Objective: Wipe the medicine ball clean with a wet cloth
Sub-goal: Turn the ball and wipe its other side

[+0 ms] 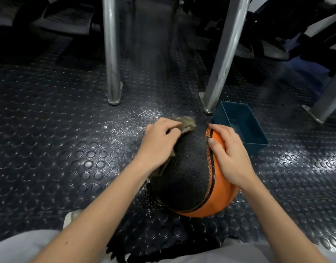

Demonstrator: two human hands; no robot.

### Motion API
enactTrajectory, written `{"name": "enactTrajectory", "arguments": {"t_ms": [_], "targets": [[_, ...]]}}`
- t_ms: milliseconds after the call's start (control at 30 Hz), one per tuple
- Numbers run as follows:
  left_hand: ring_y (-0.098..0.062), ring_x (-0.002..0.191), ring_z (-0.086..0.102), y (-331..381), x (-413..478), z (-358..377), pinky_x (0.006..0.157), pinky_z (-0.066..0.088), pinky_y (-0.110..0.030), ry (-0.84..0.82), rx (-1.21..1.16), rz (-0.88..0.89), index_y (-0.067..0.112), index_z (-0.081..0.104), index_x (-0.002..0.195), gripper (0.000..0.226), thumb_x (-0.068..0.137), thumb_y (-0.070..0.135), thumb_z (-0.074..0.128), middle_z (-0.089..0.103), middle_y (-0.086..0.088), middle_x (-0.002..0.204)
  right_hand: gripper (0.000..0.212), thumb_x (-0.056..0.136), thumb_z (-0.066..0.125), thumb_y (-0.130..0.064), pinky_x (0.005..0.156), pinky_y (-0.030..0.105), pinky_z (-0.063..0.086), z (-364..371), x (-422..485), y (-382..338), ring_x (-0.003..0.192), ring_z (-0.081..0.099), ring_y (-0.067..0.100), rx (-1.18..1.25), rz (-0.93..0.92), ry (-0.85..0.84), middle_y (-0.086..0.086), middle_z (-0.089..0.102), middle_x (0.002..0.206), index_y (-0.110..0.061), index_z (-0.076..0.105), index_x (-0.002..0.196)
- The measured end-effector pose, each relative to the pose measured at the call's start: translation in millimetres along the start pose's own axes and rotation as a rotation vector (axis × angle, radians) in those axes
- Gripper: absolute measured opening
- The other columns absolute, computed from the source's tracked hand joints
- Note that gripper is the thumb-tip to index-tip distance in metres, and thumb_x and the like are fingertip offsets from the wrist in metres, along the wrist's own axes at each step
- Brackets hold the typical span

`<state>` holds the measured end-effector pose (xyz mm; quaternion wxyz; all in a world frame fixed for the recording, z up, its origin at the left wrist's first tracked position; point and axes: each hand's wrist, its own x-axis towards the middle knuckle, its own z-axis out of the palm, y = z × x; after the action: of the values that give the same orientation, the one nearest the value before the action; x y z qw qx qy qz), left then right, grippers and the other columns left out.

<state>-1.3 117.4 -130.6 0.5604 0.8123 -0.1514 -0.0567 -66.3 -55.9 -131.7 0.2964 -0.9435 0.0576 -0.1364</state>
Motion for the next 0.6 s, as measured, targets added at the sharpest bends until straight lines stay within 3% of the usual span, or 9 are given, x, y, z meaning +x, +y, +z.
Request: {"name": "enactTrajectory", "arguments": {"t_ms": [67,133,233,300,367,433,467,533,600], "targets": [[-0.008,0.107,0.031,17,-13,8,0.096,0.023,-0.028,-0.086,0.133,0.170,0.030,0.066,0.112,0.037,0.087,0.036,0.040,0.047,0.021,0.106,0.066,0.078,0.025,-0.060,0.094,0.027,0.030,-1,2,2,0.122,0.038,0.005,0.020,-0.004,-0.008,-0.014,0.046,0.131,-0.029,0.048,0.131],[-0.003,0.101,0.026,21,-17,11,0.093,0.019,-0.026,-0.127,0.206,0.232,0.034,0.064,0.116,0.049,0.079,0.042,0.034,0.045,0.025,0.106,0.066,0.079,0.024,-0.060,0.095,0.027,0.030,-1,2,4,0.122,0.039,0.007,0.037,0.000,-0.013,-0.013,0.046,0.131,-0.028,0.049,0.131],[-0.011,0.107,0.035,7,-3,1,0.101,0.027,-0.035,-0.080,0.118,0.108,0.029,0.065,0.114,0.051,0.075,0.042,0.035,0.047,0.024,0.099,0.068,0.079,0.023,-0.062,0.093,0.024,0.025,-1,1,2,0.123,0.035,0.003,0.032,0.008,-0.011,-0.017,0.044,0.132,-0.029,0.047,0.133],[-0.024,0.109,0.046,-7,8,-7,0.101,0.034,-0.042,-0.040,0.007,0.005,0.034,0.065,0.094,0.034,0.074,0.040,0.039,0.054,0.017,0.093,0.068,0.079,0.023,-0.062,0.094,0.021,0.024,2,1,-4,0.122,0.033,-0.002,0.002,-0.015,-0.010,-0.018,0.042,0.132,-0.029,0.047,0.134],[-0.029,0.098,0.053,-19,15,-13,0.089,0.041,-0.041,0.009,-0.042,-0.084,0.030,0.063,0.076,0.021,0.077,0.037,0.043,0.059,0.001,0.086,0.068,0.081,0.024,-0.061,0.096,0.019,0.022,5,-1,-11,0.122,0.032,-0.001,-0.035,-0.052,-0.009,-0.017,0.043,0.134,-0.028,0.048,0.135],[-0.027,0.089,0.056,-24,15,-16,0.082,0.040,-0.038,0.034,-0.107,-0.151,0.017,0.067,0.081,0.022,0.089,0.024,0.048,0.061,-0.007,0.084,0.066,0.082,0.025,-0.060,0.098,0.019,0.022,8,-3,-15,0.124,0.033,0.001,-0.069,-0.079,-0.001,-0.015,0.045,0.135,-0.028,0.048,0.134],[-0.027,0.096,0.056,-23,14,-16,0.087,0.039,-0.037,0.039,-0.120,-0.158,0.012,0.069,0.090,0.021,0.091,0.018,0.048,0.062,-0.008,0.091,0.065,0.082,0.025,-0.059,0.098,0.019,0.022,9,-4,-16,0.124,0.033,0.001,-0.084,-0.085,0.002,-0.015,0.045,0.135,-0.028,0.048,0.134],[-0.024,0.109,0.052,-12,7,-13,0.097,0.036,-0.034,0.017,-0.086,-0.047,0.019,0.069,0.098,0.022,0.089,0.022,0.050,0.059,0.006,0.098,0.066,0.081,0.025,-0.059,0.096,0.019,0.023,7,-4,-16,0.122,0.033,-0.002,-0.095,-0.086,0.002,-0.018,0.044,0.132,-0.028,0.048,0.134],[-0.018,0.110,0.044,5,-2,-4,0.100,0.031,-0.035,-0.077,0.055,0.138,0.026,0.070,0.103,0.037,0.080,0.035,0.042,0.054,0.018,0.099,0.066,0.080,0.025,-0.059,0.093,0.018,0.023,5,-3,-14,0.117,0.032,-0.006,-0.080,-0.083,0.002,-0.023,0.041,0.126,-0.027,0.048,0.133]]}}
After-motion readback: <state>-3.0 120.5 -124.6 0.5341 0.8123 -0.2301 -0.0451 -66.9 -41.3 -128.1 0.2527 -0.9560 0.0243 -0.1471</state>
